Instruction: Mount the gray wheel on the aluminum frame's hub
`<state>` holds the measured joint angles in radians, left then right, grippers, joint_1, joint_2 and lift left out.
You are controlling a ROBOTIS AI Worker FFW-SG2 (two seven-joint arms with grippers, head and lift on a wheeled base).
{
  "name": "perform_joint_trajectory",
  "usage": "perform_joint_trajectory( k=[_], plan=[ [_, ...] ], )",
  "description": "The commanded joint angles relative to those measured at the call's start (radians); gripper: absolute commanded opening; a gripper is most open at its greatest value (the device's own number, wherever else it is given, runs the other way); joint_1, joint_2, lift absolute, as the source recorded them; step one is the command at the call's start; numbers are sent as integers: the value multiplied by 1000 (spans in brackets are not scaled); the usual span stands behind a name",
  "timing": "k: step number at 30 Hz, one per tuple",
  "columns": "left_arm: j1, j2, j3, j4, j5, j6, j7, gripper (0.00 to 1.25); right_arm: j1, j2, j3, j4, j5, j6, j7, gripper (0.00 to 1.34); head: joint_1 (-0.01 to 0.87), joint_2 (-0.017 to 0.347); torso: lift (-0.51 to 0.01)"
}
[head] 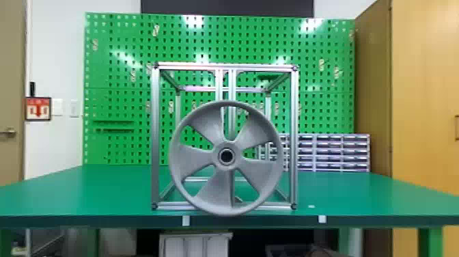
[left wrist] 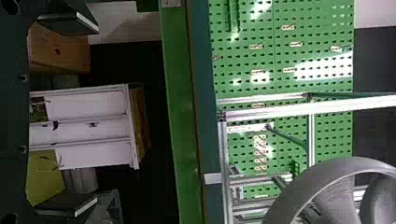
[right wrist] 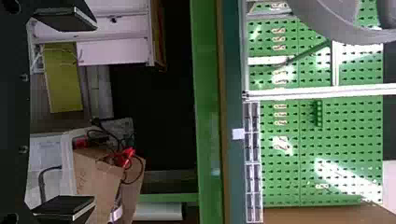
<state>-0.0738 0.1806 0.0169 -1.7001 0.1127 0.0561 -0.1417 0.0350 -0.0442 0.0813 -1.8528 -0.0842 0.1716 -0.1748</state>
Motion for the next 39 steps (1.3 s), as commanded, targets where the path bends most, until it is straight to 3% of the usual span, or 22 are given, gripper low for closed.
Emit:
perform_joint_trajectory(
  k=[1, 21, 39],
  plan=[
    [6, -4, -8, 10, -18, -13, 1, 1210, 3, 3, 8, 15, 11, -6, 0, 1335, -5, 6, -499],
    [3, -9, -28, 28, -19, -33, -1, 1200, 5, -5, 22, 23, 17, -1, 0, 1333, -5, 6, -499],
    [14, -10, -18, 33, -18, -48, -3, 1181, 20, -6, 14, 23, -66, 3, 0, 1333, -5, 6, -499]
  ],
)
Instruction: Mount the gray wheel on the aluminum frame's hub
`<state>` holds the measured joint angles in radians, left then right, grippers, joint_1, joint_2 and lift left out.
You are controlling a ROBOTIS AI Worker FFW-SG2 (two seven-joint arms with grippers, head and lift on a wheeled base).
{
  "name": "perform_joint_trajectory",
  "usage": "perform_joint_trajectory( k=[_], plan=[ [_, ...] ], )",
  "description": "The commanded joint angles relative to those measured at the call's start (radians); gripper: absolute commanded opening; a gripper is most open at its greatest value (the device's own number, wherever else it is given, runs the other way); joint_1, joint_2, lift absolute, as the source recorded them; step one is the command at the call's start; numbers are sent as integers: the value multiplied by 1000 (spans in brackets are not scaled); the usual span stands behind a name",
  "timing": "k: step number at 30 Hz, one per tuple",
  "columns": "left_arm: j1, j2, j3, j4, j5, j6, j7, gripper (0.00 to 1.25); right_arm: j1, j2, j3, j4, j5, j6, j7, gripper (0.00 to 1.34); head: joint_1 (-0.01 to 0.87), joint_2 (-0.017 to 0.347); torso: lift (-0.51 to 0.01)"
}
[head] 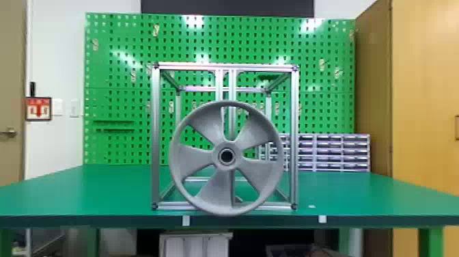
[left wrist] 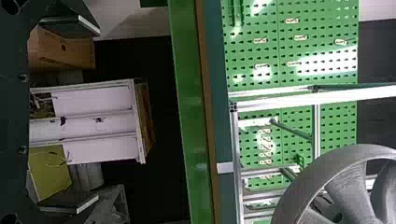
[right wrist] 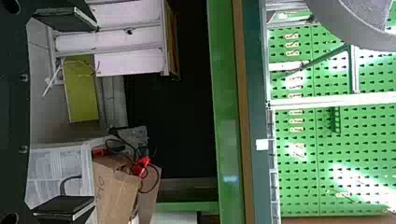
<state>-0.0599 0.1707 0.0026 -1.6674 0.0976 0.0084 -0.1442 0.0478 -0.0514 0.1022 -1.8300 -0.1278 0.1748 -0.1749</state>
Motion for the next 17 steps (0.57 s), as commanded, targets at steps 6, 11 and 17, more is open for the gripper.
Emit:
perform_joint_trajectory(
  k=[6, 11, 17],
  plan=[
    [2, -2, 2, 0, 2, -5, 0, 1178, -3, 1, -2, 0, -24, 0, 0, 1333, -5, 6, -499],
    [2, -5, -6, 0, 2, -5, 0, 1175, 15, 7, -16, 0, -26, 0, 0, 1333, -5, 6, -499],
    [-1, -5, 8, 0, 17, -5, 0, 1172, -3, 1, -7, 0, -24, 0, 0, 1333, -5, 6, -499]
  ],
)
